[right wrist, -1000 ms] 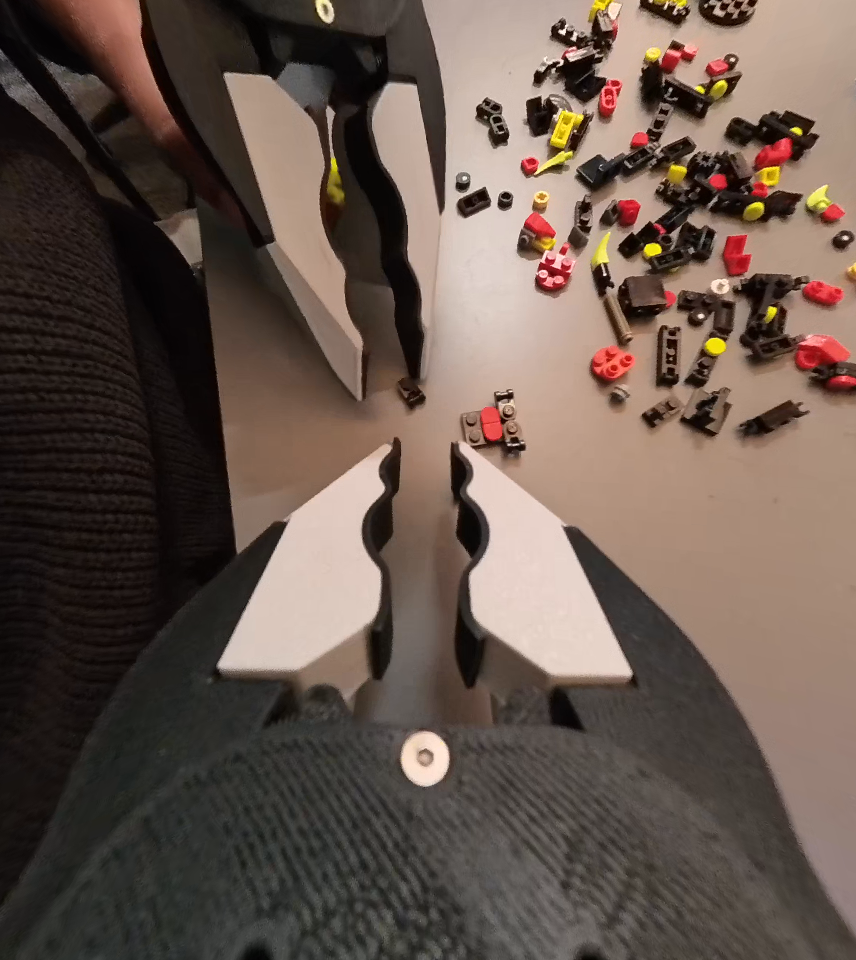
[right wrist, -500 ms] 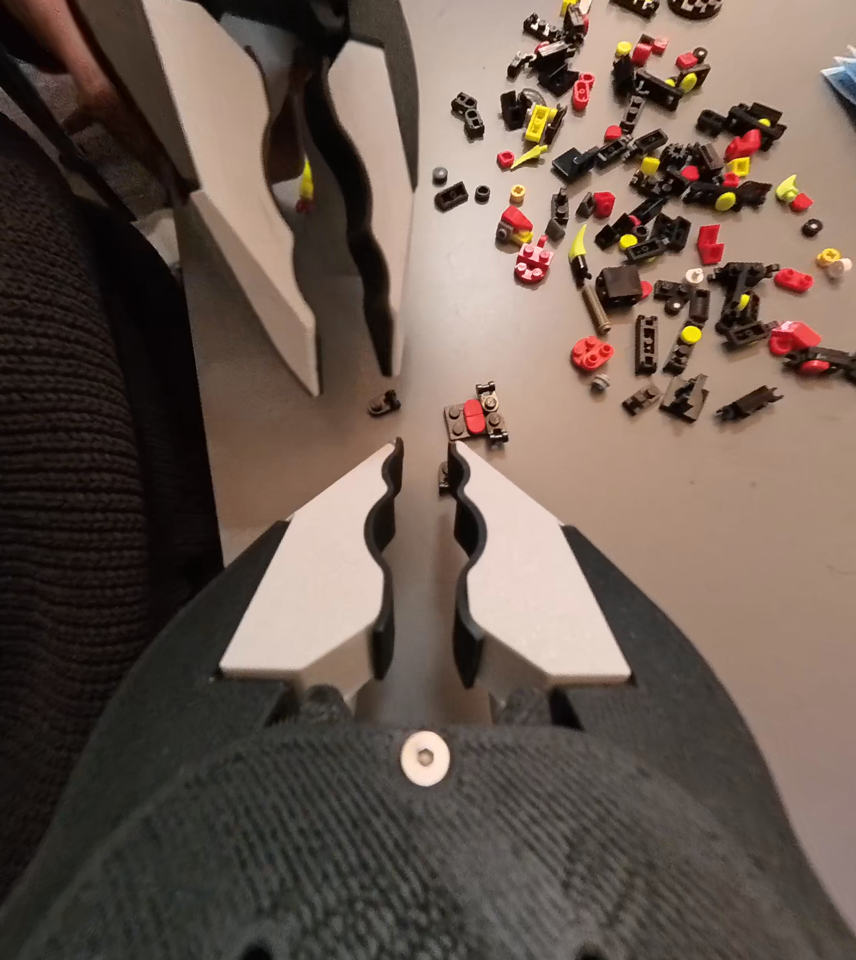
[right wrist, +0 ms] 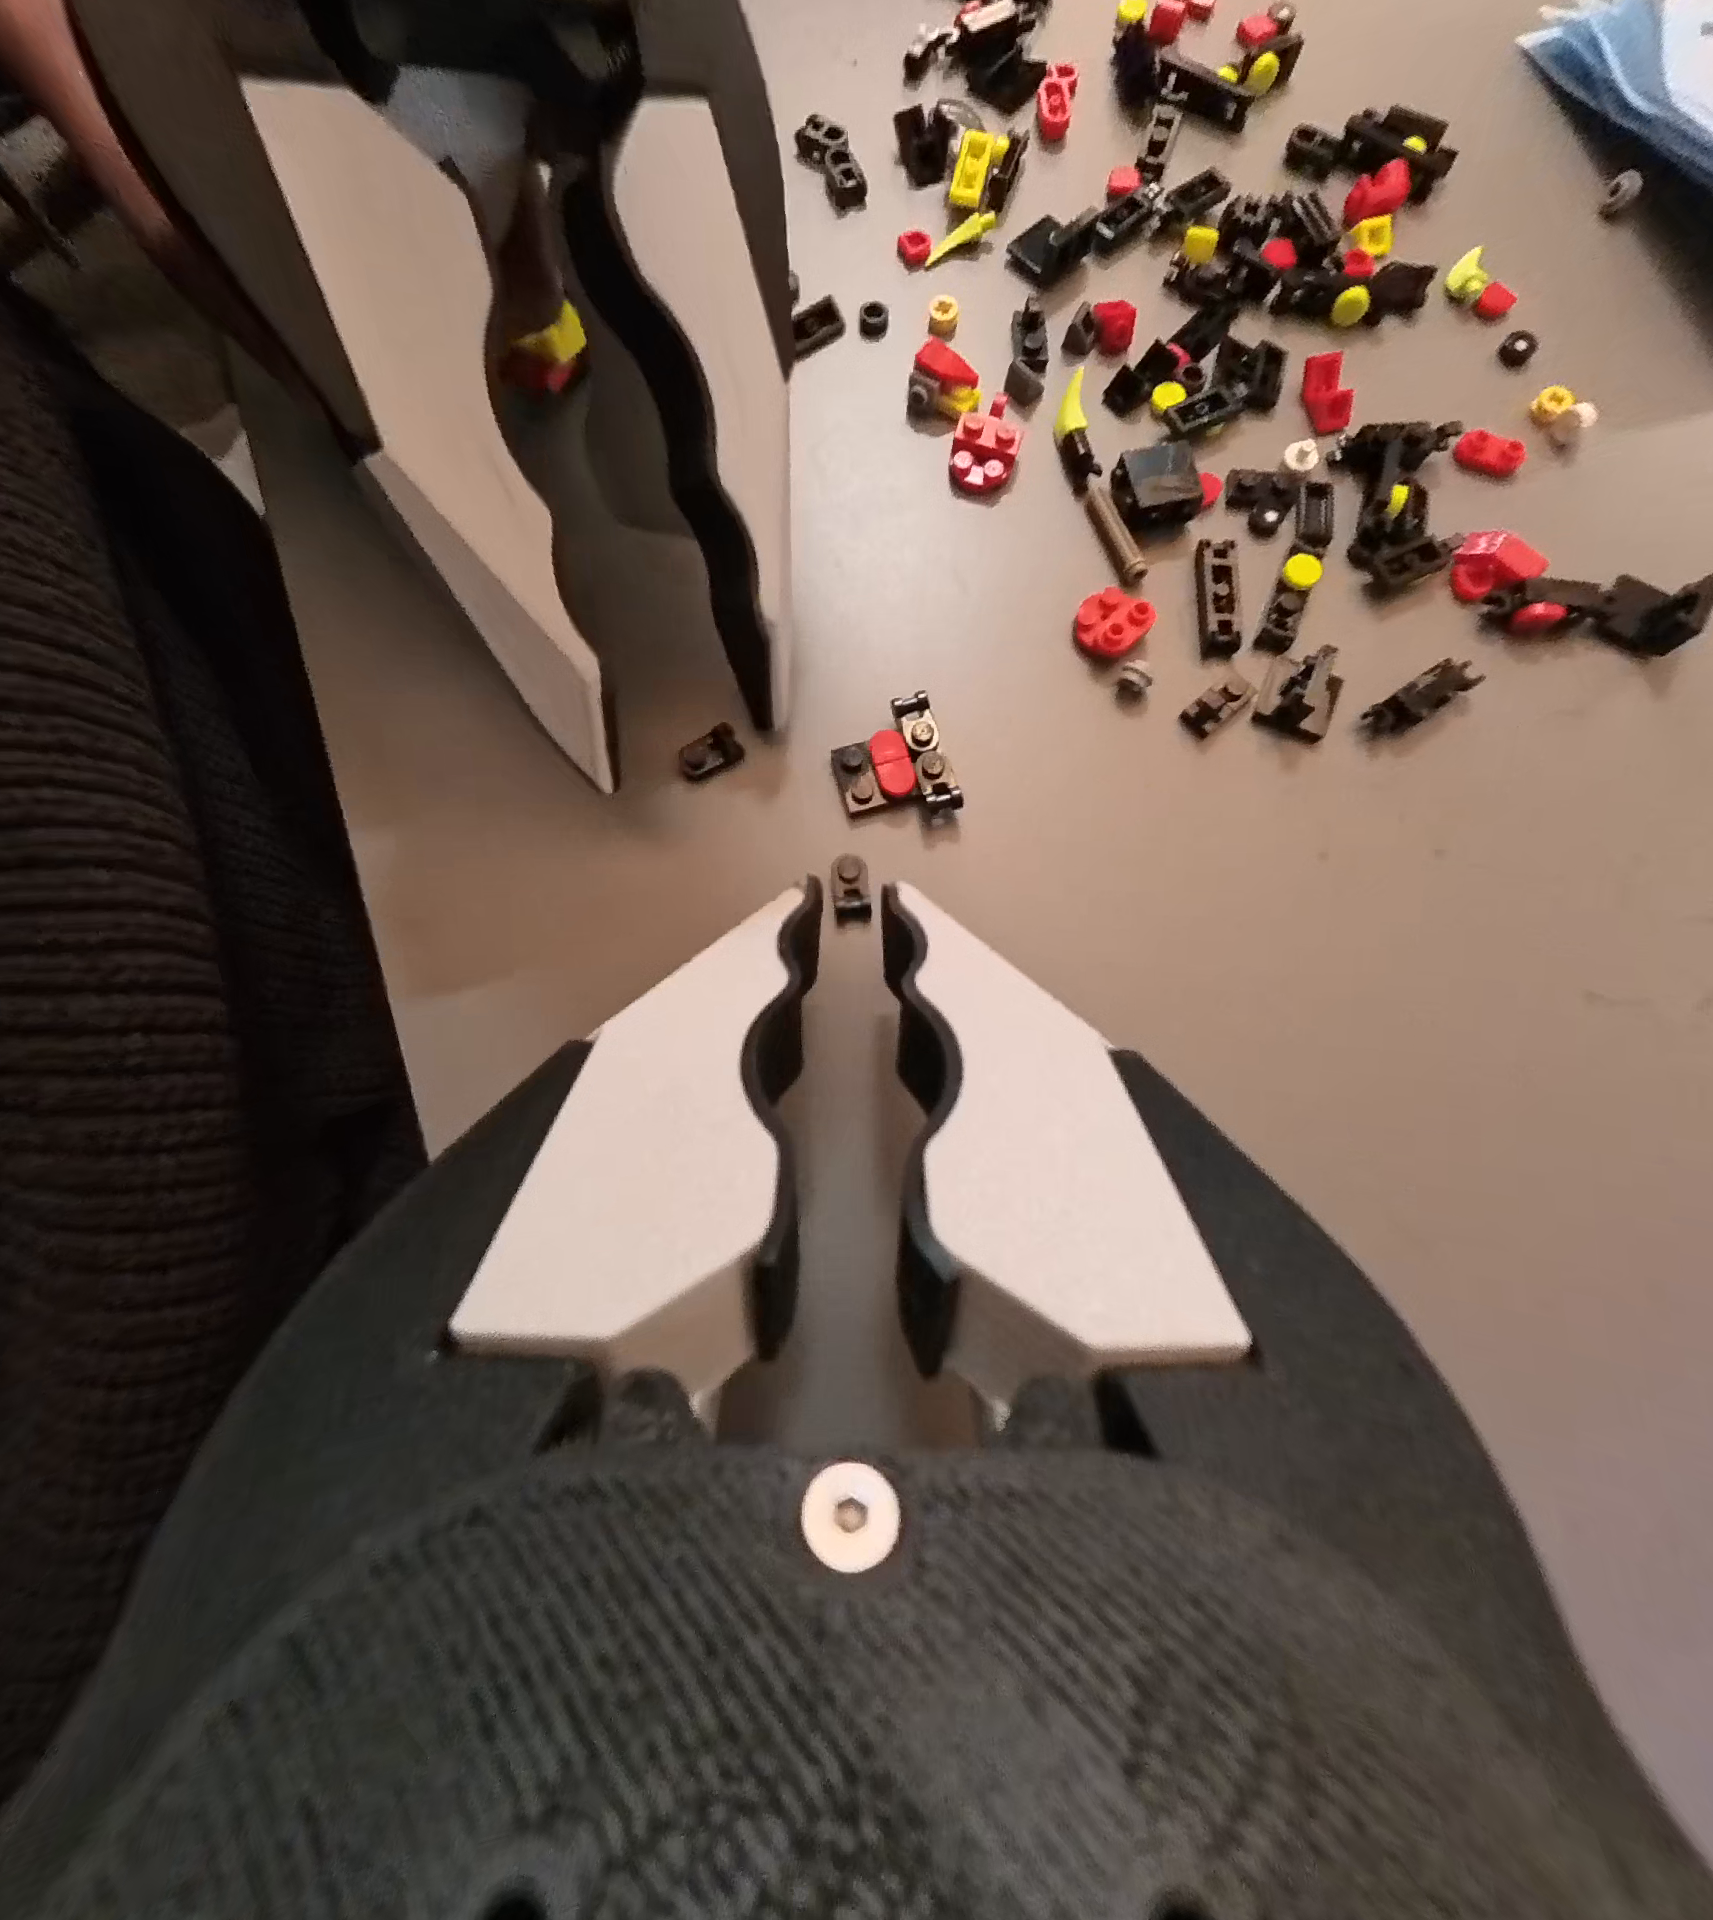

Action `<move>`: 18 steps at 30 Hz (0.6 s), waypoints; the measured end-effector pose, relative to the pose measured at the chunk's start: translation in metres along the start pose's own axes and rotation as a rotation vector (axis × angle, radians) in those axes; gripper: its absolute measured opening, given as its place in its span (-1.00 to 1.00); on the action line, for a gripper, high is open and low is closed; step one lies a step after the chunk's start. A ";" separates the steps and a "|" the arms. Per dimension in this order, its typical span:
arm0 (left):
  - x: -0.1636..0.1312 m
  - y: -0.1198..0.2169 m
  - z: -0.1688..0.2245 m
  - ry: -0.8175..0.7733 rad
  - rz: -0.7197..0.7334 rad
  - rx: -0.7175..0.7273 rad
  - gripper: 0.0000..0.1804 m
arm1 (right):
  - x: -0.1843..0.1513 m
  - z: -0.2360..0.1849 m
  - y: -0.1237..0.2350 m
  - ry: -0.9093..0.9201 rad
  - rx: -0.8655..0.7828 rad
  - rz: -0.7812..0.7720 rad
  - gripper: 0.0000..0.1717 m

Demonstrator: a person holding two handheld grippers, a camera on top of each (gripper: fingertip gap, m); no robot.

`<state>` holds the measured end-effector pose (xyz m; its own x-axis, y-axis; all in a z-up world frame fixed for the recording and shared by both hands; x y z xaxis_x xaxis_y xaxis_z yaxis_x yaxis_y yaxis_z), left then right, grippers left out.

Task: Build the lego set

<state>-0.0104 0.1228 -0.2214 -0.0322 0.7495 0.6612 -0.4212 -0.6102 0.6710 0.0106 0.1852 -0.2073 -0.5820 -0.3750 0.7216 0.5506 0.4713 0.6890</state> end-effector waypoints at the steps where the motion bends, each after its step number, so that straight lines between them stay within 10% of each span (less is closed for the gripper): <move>1: -0.001 -0.001 0.000 0.000 -0.008 -0.003 -0.63 | 0.000 0.000 0.000 0.000 -0.001 0.001 -0.89; 18: -0.009 0.006 0.008 0.069 -0.037 -0.083 -0.66 | 0.004 0.004 -0.001 0.038 -0.015 0.001 -0.95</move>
<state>-0.0054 0.1106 -0.2208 -0.0760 0.7889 0.6098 -0.4971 -0.5601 0.6627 0.0049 0.1861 -0.2052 -0.5585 -0.4048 0.7240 0.5604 0.4595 0.6891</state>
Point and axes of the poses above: each gripper's, where its closed fingertips meet, y back along the fingers, x out of its top, z = x × y across the jaws, the point moved 2 cm from there along y, back along the fingers, and after that the axes turned 5 degrees about x, right-handed, at the moved point
